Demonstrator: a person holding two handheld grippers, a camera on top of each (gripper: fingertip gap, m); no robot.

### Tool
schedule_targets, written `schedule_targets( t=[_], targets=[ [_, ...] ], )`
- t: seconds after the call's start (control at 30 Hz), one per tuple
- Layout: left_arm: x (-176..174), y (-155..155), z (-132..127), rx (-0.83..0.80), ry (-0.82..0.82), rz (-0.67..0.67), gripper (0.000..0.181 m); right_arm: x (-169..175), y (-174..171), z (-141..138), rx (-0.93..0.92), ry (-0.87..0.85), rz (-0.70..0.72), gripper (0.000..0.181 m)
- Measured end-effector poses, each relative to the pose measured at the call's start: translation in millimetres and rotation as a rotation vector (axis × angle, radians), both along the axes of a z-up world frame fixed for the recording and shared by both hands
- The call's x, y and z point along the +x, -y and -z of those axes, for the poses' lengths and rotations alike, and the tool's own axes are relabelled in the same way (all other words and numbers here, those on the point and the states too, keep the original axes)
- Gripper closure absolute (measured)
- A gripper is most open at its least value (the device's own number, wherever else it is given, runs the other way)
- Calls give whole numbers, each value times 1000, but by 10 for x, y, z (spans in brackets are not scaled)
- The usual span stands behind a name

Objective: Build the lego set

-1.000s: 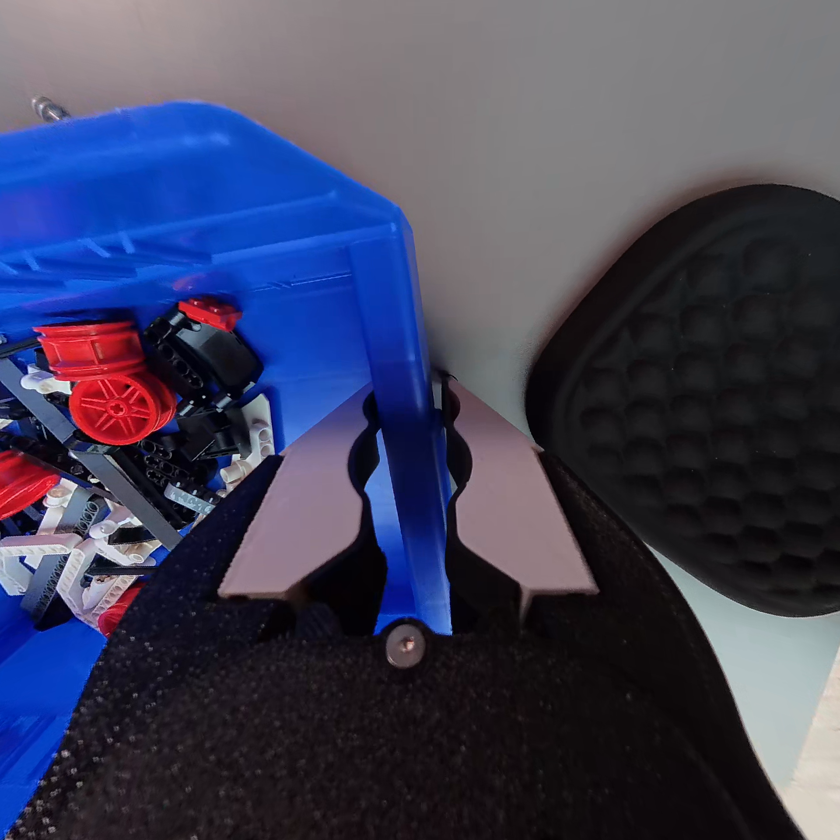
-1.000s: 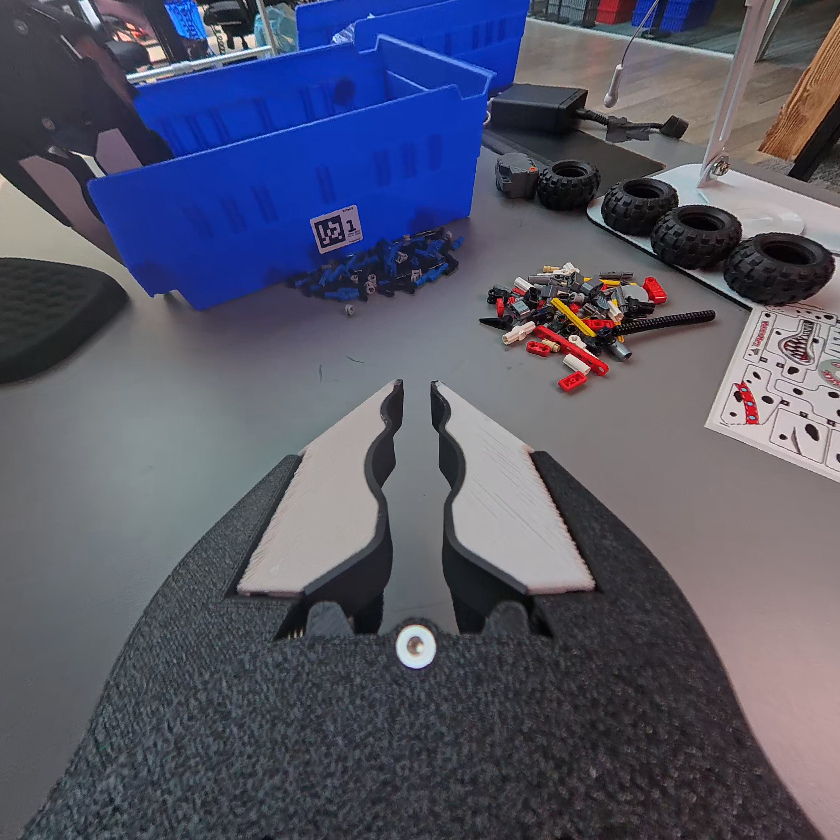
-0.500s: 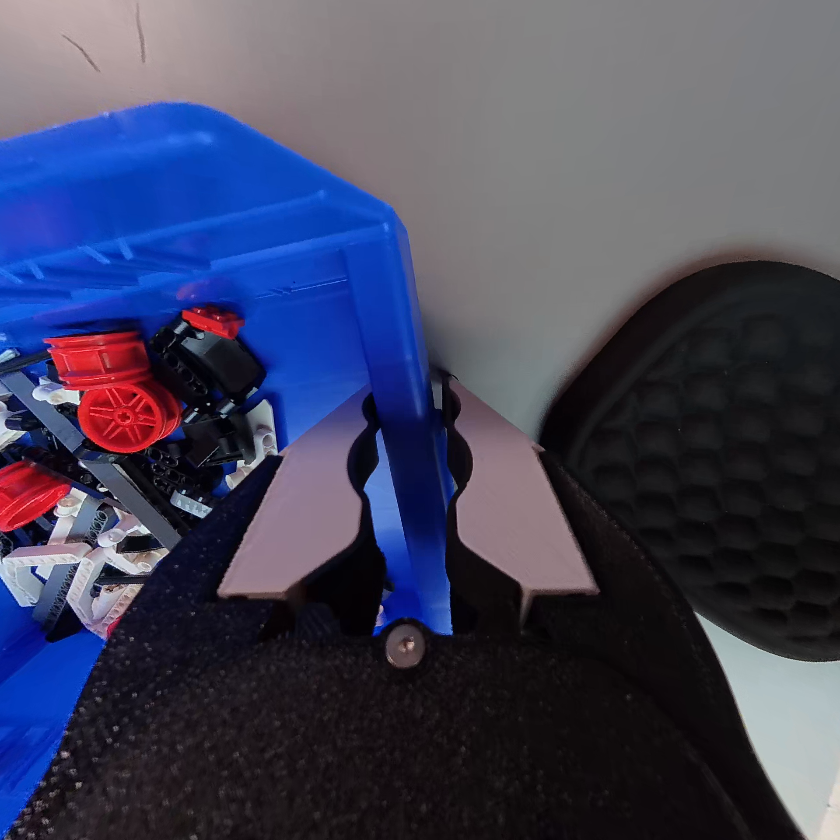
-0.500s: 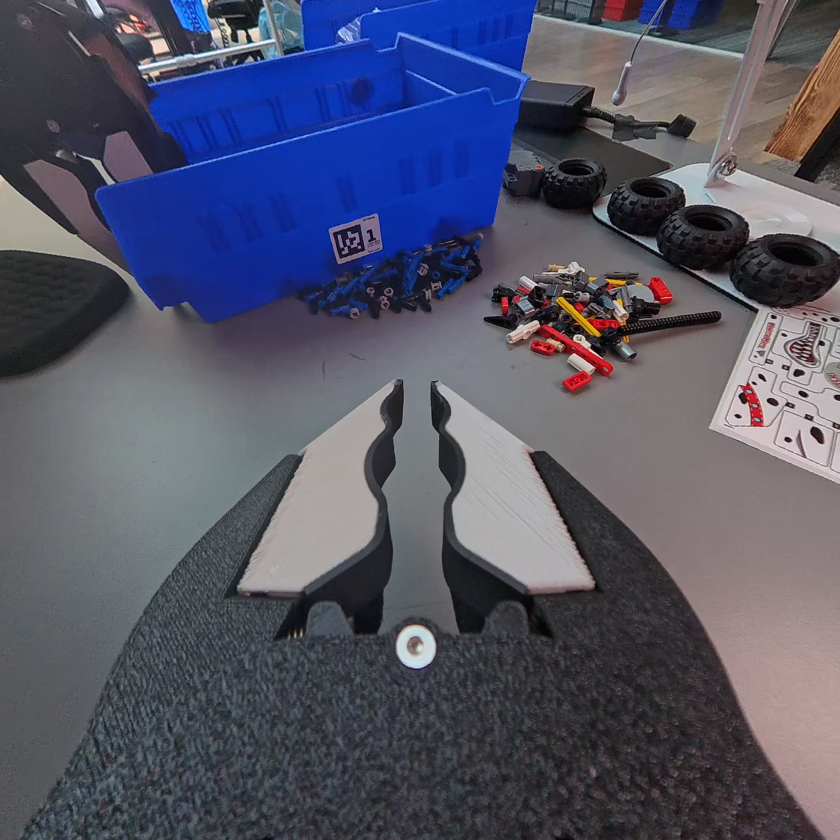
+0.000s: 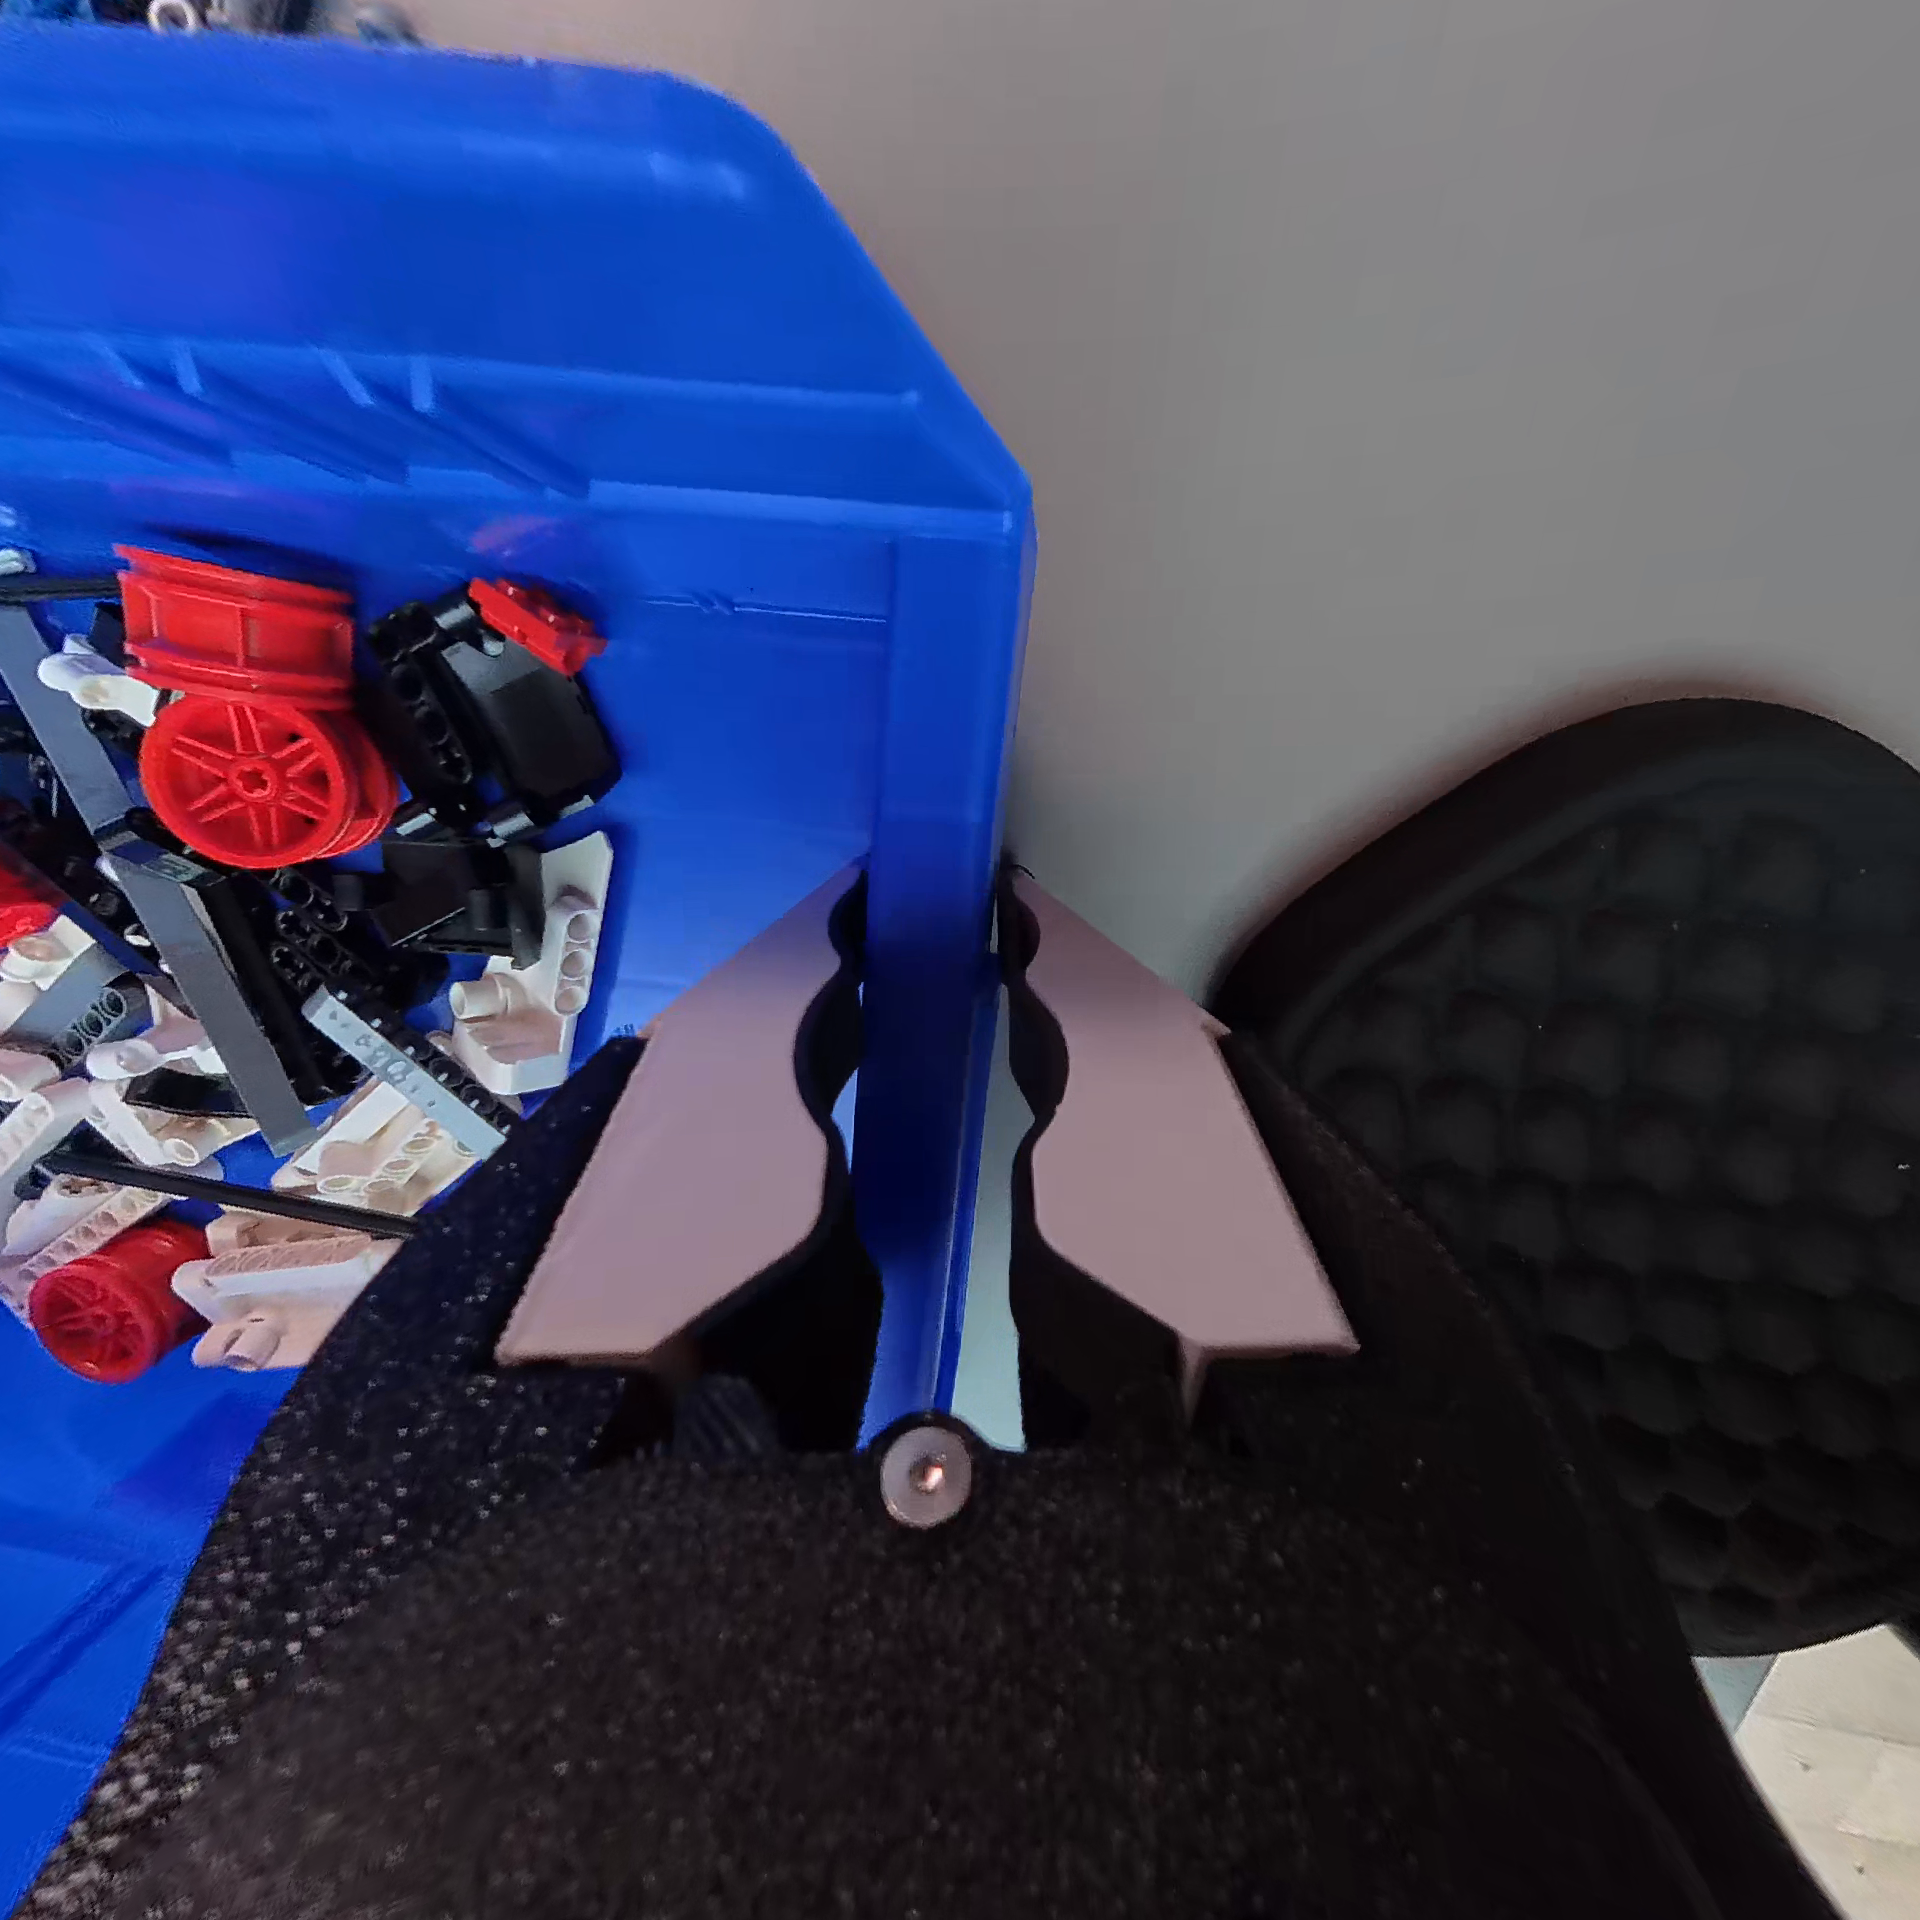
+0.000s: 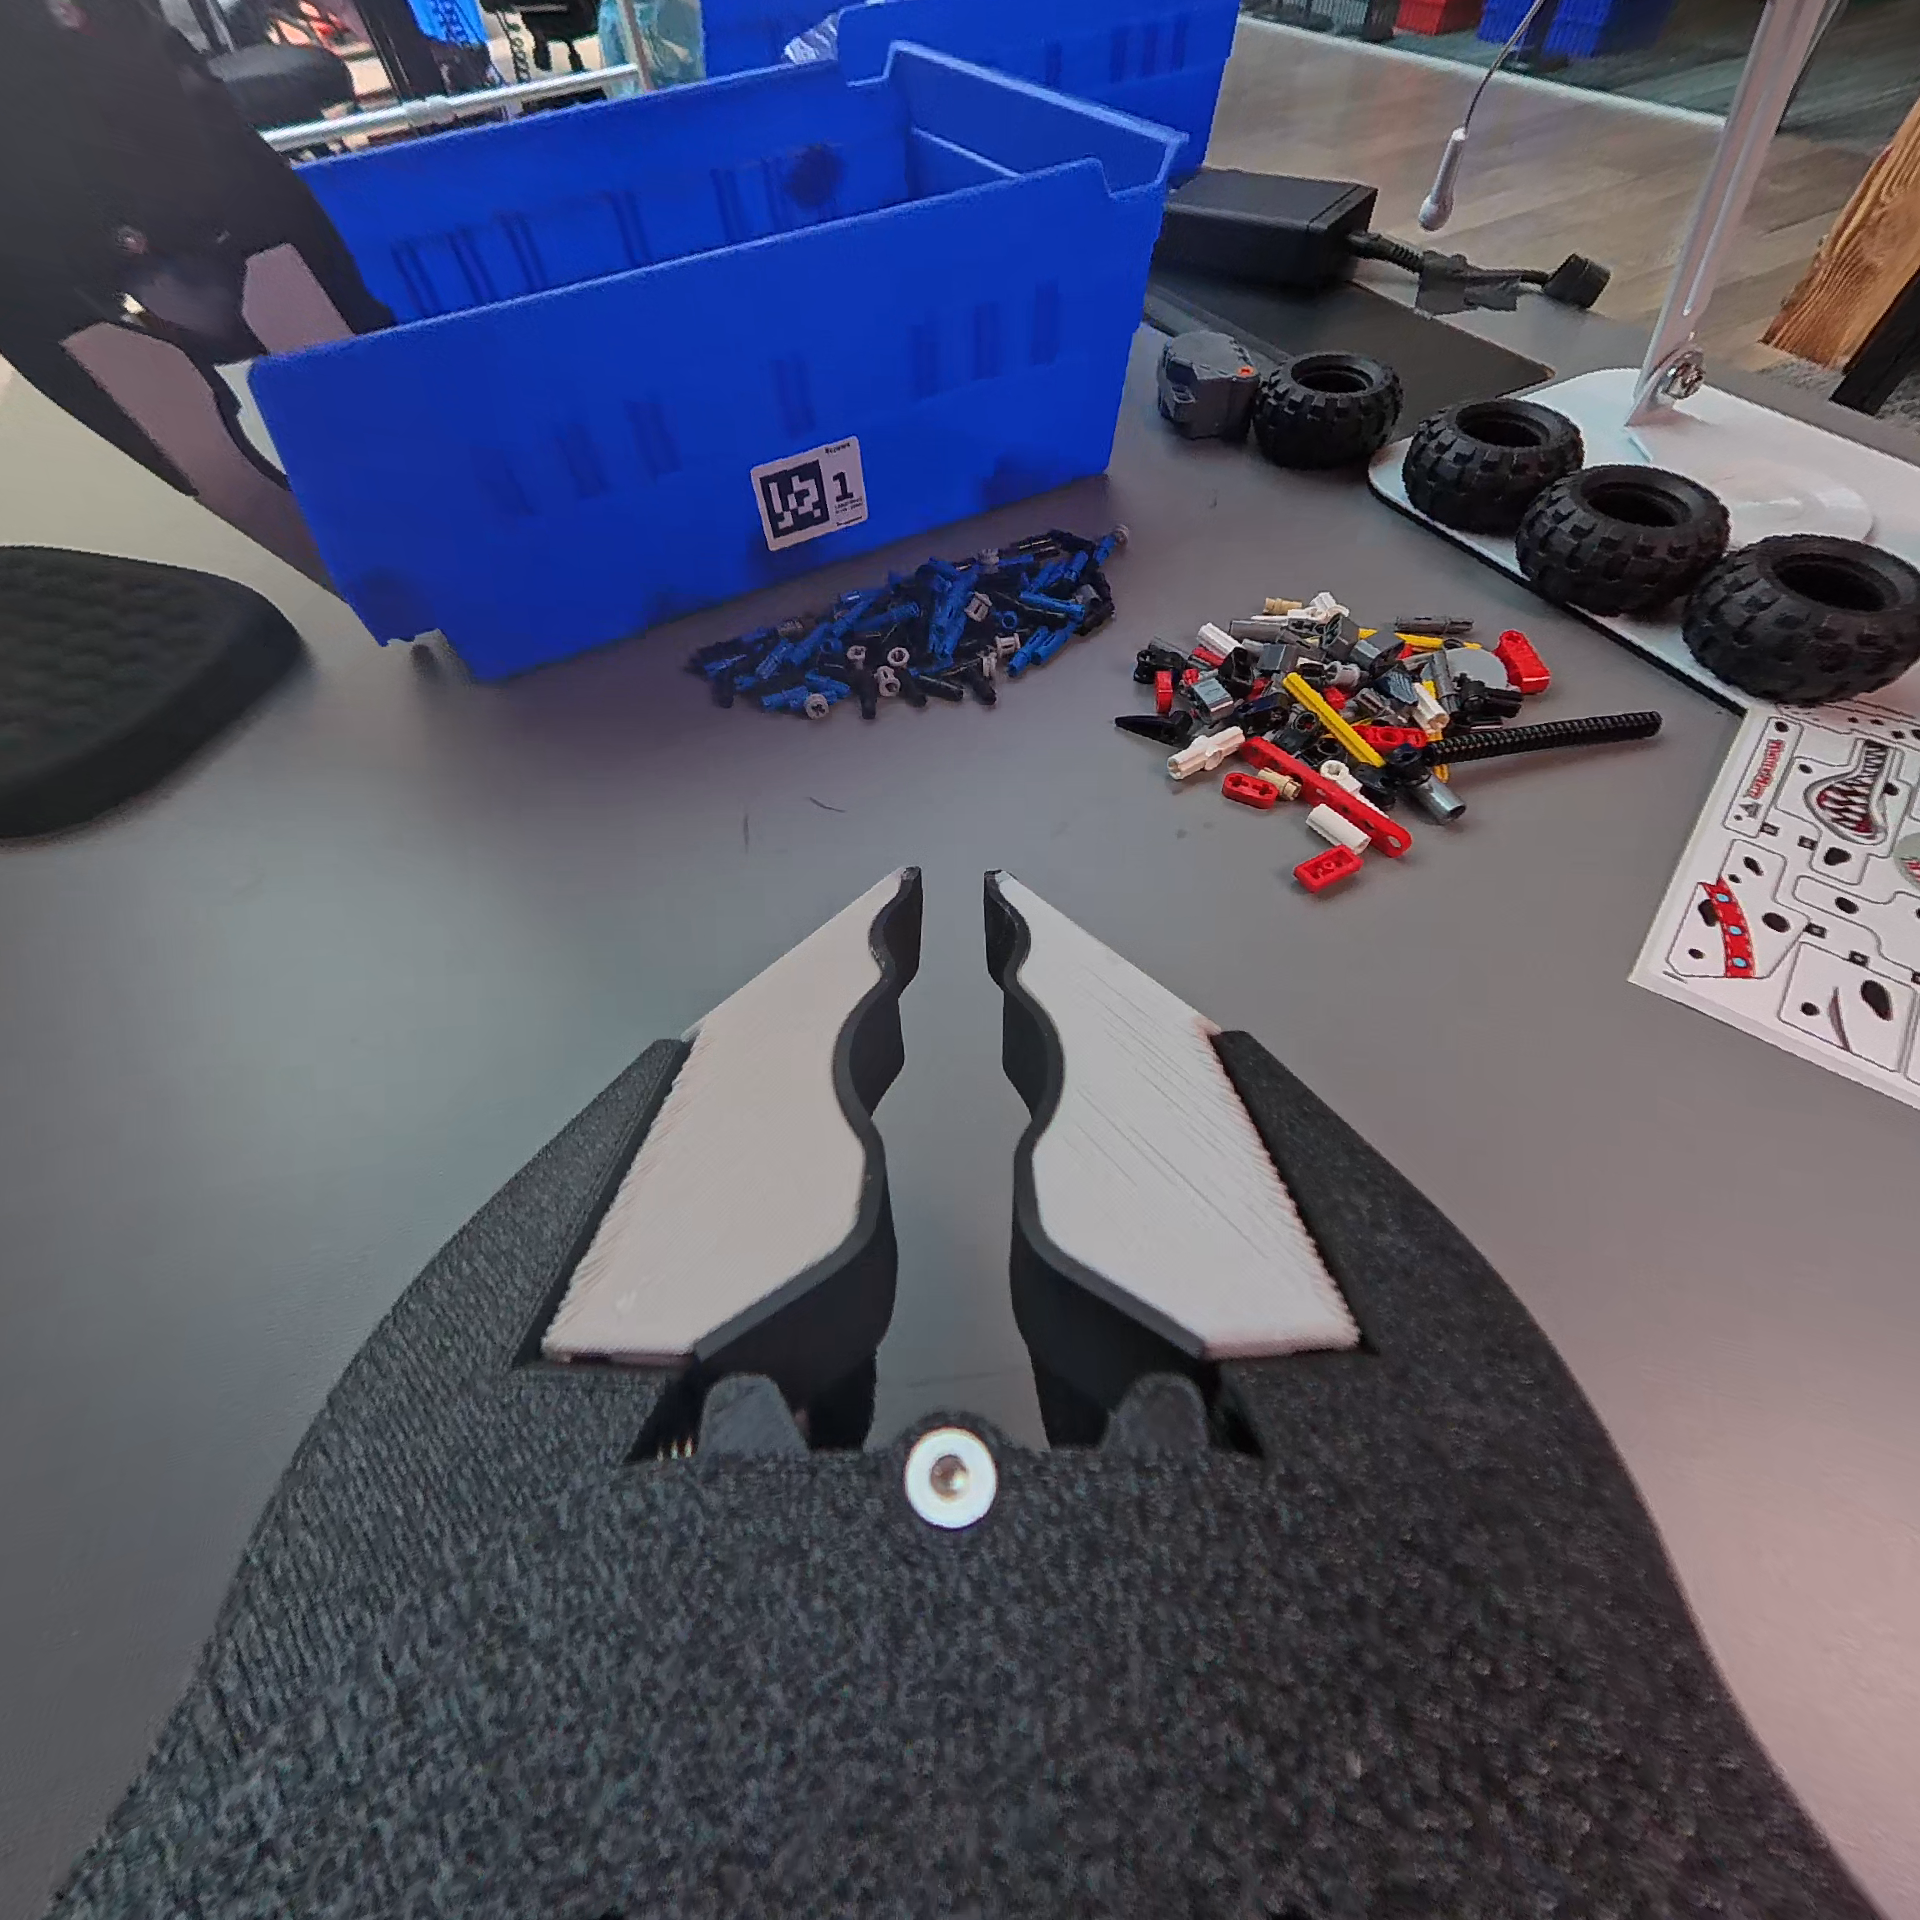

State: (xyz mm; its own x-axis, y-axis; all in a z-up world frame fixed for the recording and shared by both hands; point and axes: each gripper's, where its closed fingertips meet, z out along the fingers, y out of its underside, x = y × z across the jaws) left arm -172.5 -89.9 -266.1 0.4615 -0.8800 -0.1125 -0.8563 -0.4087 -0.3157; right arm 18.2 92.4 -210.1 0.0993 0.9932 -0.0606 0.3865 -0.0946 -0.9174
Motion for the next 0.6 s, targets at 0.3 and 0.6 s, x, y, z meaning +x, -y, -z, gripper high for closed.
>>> schedule_targets(
  t=[0.3,0.6],
  targets=[
    [-326,-36,-2,45,5,-168,159,21,-17,-41,11,-7,9,170],
    [-497,-224,-11,151,10,-184,157,154,-62,-241,7,-76,66,170]
  ],
)
